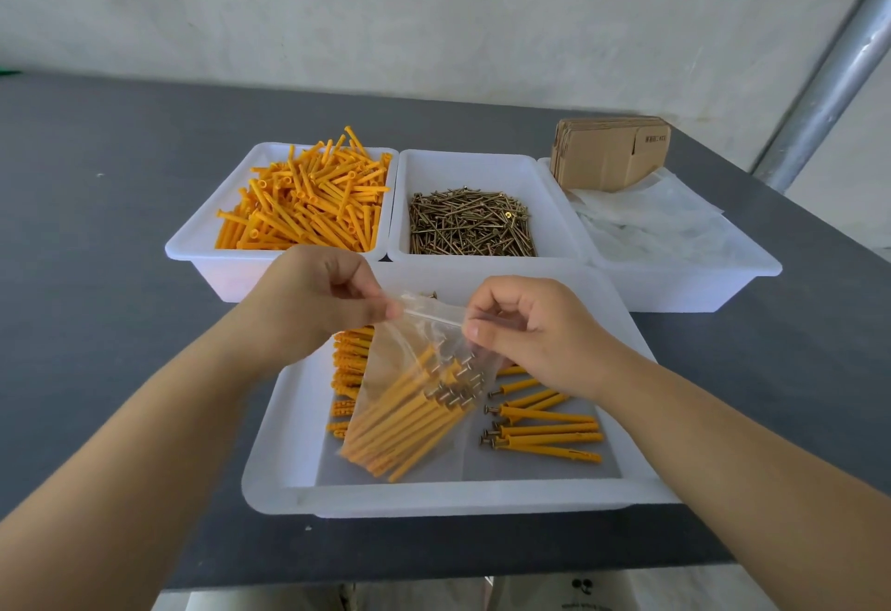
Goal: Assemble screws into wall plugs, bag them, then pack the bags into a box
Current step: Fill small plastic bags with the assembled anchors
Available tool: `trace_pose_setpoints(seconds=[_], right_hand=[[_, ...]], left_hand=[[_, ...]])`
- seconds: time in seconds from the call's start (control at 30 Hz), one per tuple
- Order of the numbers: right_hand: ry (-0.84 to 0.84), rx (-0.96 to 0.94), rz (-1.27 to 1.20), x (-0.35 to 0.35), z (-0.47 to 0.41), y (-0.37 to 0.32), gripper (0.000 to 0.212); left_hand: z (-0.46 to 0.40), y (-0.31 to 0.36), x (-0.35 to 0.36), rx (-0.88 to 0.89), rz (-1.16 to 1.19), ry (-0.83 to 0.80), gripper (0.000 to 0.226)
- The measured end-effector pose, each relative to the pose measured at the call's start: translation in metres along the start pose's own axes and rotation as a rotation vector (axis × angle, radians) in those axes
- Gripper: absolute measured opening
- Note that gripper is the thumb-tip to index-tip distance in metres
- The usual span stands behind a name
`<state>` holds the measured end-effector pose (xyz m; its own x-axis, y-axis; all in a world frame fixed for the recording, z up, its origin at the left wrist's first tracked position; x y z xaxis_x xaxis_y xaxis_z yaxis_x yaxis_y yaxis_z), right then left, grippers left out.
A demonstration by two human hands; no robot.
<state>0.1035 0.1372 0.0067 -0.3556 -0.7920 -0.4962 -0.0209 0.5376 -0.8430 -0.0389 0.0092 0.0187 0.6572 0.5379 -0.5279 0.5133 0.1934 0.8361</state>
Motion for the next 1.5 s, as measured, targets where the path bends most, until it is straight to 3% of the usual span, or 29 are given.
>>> trace_pose_setpoints(seconds=[0.1, 0.2, 0.3, 0.4, 0.53, 0.63, 0.73, 0.83, 0.97, 1.07, 1.13, 1.27, 1.4, 1.5], right_hand=[[-0.021, 0.007, -0.019, 0.002, 0.0, 0.001, 0.01], [-0.03, 0.018, -0.032, 0.003, 0.0, 0.004, 0.008], [0.004, 0.031, -0.021, 0.0, 0.002, 0.004, 0.007], [0.057, 0.065, -0.046, -0.005, 0.001, 0.007, 0.008], [0.089, 0.121, -0.166, -0.012, -0.002, 0.012, 0.014], [0.074, 0.173, -0.417, -0.009, -0.002, 0.015, 0.017], [-0.078, 0.27, -0.63, 0.009, -0.002, 0.019, 0.033], [-0.255, 0.365, -0.703, 0.03, 0.002, 0.02, 0.043], [-0.088, 0.387, -0.817, 0.01, -0.008, 0.023, 0.034], [0.084, 0.369, -0.832, -0.027, -0.031, 0.023, 0.033], [0.202, 0.368, -0.785, -0.056, -0.056, 0.025, 0.021], [0.409, 0.475, -0.614, -0.095, -0.104, 0.046, 0.02], [0.352, 0.712, -0.522, -0.072, -0.124, 0.09, 0.003], [0.227, 0.854, -0.481, -0.047, -0.125, 0.113, 0.009]], left_hand=[[0.003, -0.003, 0.012, -0.072, 0.131, -0.088, 0.028], [0.007, 0.002, 0.042, -0.047, 0.038, -0.198, 0.013], [0.009, 0.002, 0.048, -0.035, 0.056, -0.15, 0.011], [0.011, -0.003, 0.039, -0.088, 0.322, -0.095, 0.015], [0.009, -0.013, 0.032, -0.161, 0.597, -0.022, 0.046], [0.008, -0.012, 0.038, -0.198, 0.69, -0.067, 0.032], [0.003, -0.008, 0.041, -0.259, 0.872, -0.085, 0.019], [-0.008, -0.004, 0.042, -0.326, 0.952, -0.043, 0.032], [-0.021, -0.006, 0.038, -0.349, 1.003, 0.077, 0.039], [-0.025, -0.015, 0.025, -0.305, 0.783, 0.23, 0.029], [-0.024, -0.018, 0.023, -0.279, 0.612, 0.291, 0.019], [-0.027, -0.014, 0.03, -0.172, 0.349, 0.246, 0.011], [-0.031, -0.017, 0.028, -0.134, 0.242, 0.229, 0.008], [-0.032, -0.023, 0.032, -0.144, 0.225, 0.21, 0.008]])
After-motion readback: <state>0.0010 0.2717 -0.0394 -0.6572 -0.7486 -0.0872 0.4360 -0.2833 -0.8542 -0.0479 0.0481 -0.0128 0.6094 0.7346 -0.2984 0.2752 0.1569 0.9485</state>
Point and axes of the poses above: each hand's wrist, its own z-axis away from the middle knuckle, its own x-axis out of the palm, y = z × x, the point moved 9 cm from there along -z, towards the middle knuckle, and after that the axes turned 3 degrees about -z, right-handed, at the moved point
